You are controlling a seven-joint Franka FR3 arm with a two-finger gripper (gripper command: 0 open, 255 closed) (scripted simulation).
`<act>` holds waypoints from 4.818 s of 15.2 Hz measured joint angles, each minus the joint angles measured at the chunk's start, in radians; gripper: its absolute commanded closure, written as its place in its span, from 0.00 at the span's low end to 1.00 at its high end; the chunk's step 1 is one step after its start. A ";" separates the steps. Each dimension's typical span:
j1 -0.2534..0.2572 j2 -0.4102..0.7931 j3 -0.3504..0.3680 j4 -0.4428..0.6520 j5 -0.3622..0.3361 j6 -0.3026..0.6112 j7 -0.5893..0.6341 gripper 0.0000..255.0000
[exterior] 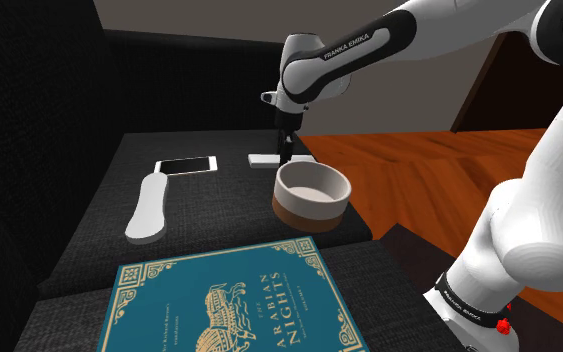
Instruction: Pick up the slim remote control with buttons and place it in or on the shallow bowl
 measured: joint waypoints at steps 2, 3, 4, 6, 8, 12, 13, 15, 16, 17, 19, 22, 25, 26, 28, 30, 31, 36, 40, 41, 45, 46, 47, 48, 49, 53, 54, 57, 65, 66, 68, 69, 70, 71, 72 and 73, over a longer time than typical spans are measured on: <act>0.000 0.000 0.000 0.000 0.000 0.000 0.000 1.00; 0.000 0.000 0.000 0.000 0.000 0.000 0.000 1.00; 0.000 0.000 0.000 0.000 0.000 0.000 0.000 1.00; 0.000 -0.001 0.000 -0.001 0.000 0.001 0.000 1.00; 0.000 -0.001 0.000 0.000 0.000 0.001 0.000 1.00; 0.002 -0.017 0.001 0.019 -0.005 -0.036 0.008 1.00; 0.001 -0.020 0.001 0.029 -0.006 -0.050 0.008 1.00; 0.001 -0.031 0.000 0.044 -0.008 -0.075 0.011 1.00; 0.001 -0.037 0.000 0.051 -0.010 -0.088 0.012 1.00; 0.001 -0.043 0.000 0.061 -0.011 -0.103 0.014 1.00; 0.000 -0.051 0.000 0.075 -0.013 -0.126 0.016 1.00; 0.000 -0.065 -0.001 0.103 -0.016 -0.167 0.019 1.00; 0.000 -0.071 -0.001 0.136 -0.018 -0.206 0.022 1.00; 0.000 -0.073 -0.001 0.146 -0.019 -0.218 0.023 1.00; -0.001 -0.075 -0.002 0.172 -0.020 -0.246 0.023 1.00; 0.000 -0.082 -0.001 0.189 -0.021 -0.271 0.028 1.00; 0.000 -0.082 -0.001 0.203 -0.022 -0.284 0.028 1.00; -0.001 -0.091 -0.001 0.257 -0.024 -0.347 0.033 1.00; 0.000 -0.091 -0.001 0.312 -0.025 -0.401 0.037 1.00; -0.001 -0.089 -0.001 0.325 -0.025 -0.413 0.037 1.00; 0.022 -0.194 0.028 0.220 -0.033 -0.410 0.091 1.00; 0.029 -0.220 0.037 0.193 -0.034 -0.408 0.107 1.00; 0.035 -0.256 0.047 0.154 -0.035 -0.403 0.123 1.00; 0.041 -0.284 0.057 0.125 -0.035 -0.401 0.139 1.00; 0.048 -0.313 0.068 0.095 -0.033 -0.399 0.157 1.00; 0.072 -0.423 0.113 -0.010 -0.023 -0.400 0.222 1.00; 0.080 -0.456 0.126 -0.034 -0.018 -0.407 0.241 1.00; 0.102 -0.529 0.167 -0.094 0.000 -0.417 0.298 1.00; 0.109 -0.557 0.180 -0.211 0.009 -0.327 0.306 1.00; 0.108 -0.556 0.179 -0.224 0.009 -0.313 0.303 1.00; 0.109 -0.555 0.181 -0.250 0.011 -0.285 0.303 1.00; 0.109 -0.554 0.182 -0.267 0.011 -0.269 0.301 1.00; 0.109 -0.550 0.182 -0.278 0.012 -0.253 0.300 1.00; 0.110 -0.550 0.183 -0.287 0.013 -0.245 0.300 1.00; 0.110 -0.549 0.183 -0.291 0.013 -0.240 0.300 1.00; 0.110 -0.549 0.183 -0.293 0.013 -0.238 0.300 1.00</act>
